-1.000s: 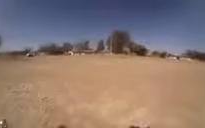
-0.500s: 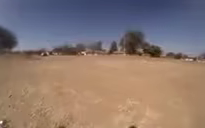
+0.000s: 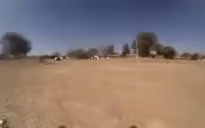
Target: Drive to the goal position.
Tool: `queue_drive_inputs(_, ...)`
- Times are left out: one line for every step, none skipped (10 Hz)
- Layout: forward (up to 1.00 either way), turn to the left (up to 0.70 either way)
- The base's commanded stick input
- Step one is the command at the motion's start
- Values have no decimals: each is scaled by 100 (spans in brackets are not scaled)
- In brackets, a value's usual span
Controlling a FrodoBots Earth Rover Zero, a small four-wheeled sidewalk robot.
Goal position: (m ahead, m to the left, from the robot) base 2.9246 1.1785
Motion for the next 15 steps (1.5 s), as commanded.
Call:
queue_drive_inputs(100,27)
queue_drive_inputs(100,27)
queue_drive_inputs(100,27)
queue_drive_inputs(100,27)
queue_drive_inputs(100,27)
queue_drive_inputs(100,27)
queue_drive_inputs(100,27)
queue_drive_inputs(100,27)
queue_drive_inputs(100,27)
queue_drive_inputs(100,27)
queue_drive_inputs(100,27)
queue_drive_inputs(100,27)
queue_drive_inputs(100,27)
queue_drive_inputs(100,27)
queue_drive_inputs(100,27)
